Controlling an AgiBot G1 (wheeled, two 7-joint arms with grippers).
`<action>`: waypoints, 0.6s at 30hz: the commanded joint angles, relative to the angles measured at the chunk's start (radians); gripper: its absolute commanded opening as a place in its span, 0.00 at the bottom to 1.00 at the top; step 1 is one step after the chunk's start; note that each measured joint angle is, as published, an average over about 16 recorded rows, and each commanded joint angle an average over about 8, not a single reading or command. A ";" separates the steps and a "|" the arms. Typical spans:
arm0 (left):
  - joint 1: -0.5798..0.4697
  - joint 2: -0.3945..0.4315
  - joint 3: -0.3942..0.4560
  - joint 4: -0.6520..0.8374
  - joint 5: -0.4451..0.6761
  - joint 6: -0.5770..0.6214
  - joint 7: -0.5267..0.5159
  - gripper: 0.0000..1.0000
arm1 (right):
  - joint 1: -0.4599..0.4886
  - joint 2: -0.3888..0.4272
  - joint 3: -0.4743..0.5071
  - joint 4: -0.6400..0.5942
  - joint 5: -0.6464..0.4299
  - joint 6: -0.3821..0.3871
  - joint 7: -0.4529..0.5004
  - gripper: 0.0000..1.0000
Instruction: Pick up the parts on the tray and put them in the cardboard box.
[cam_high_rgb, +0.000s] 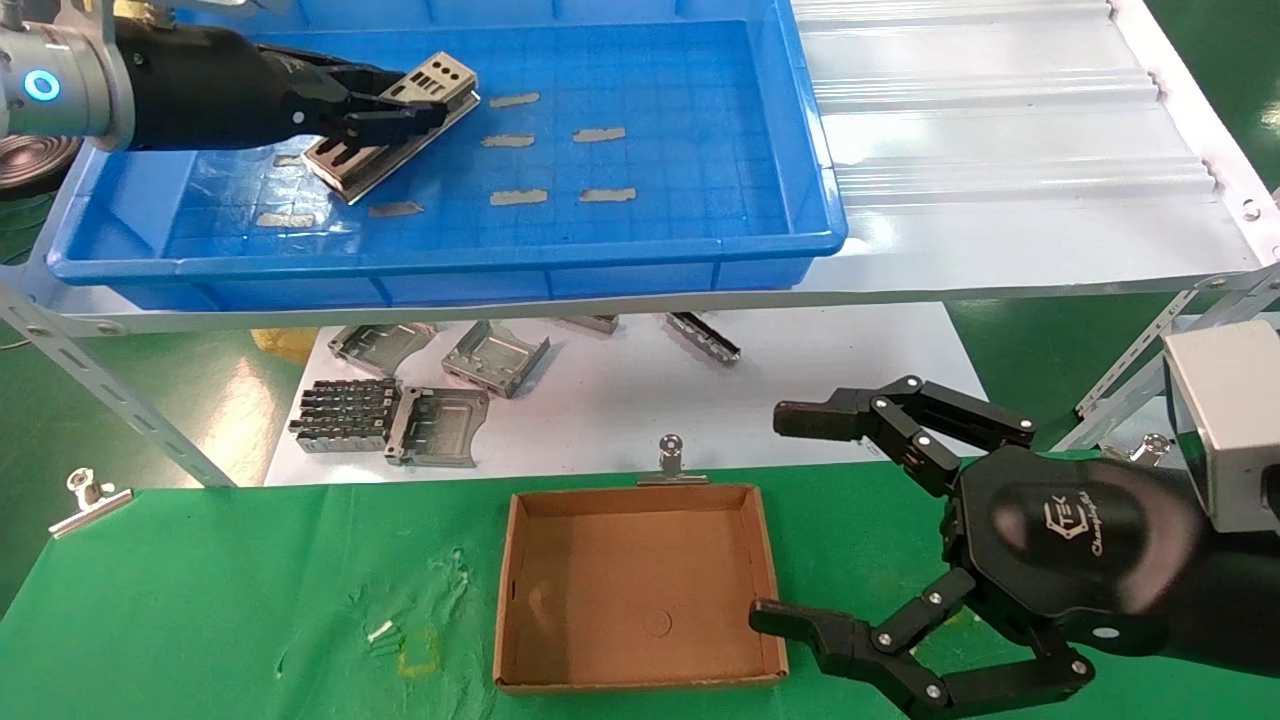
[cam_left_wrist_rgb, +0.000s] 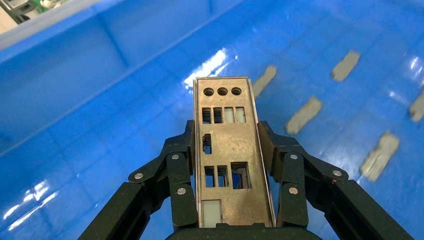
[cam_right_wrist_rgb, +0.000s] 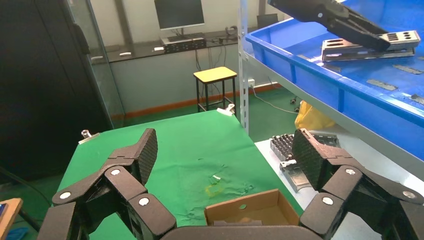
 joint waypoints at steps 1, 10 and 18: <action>-0.003 -0.001 0.006 0.000 0.009 0.003 0.001 0.33 | 0.000 0.000 0.000 0.000 0.000 0.000 0.000 1.00; 0.022 0.017 0.005 -0.001 0.007 -0.017 0.010 1.00 | 0.000 0.000 0.000 0.000 0.000 0.000 0.000 1.00; 0.016 0.008 0.003 -0.002 0.005 -0.010 0.010 1.00 | 0.000 0.000 0.000 0.000 0.000 0.000 0.000 1.00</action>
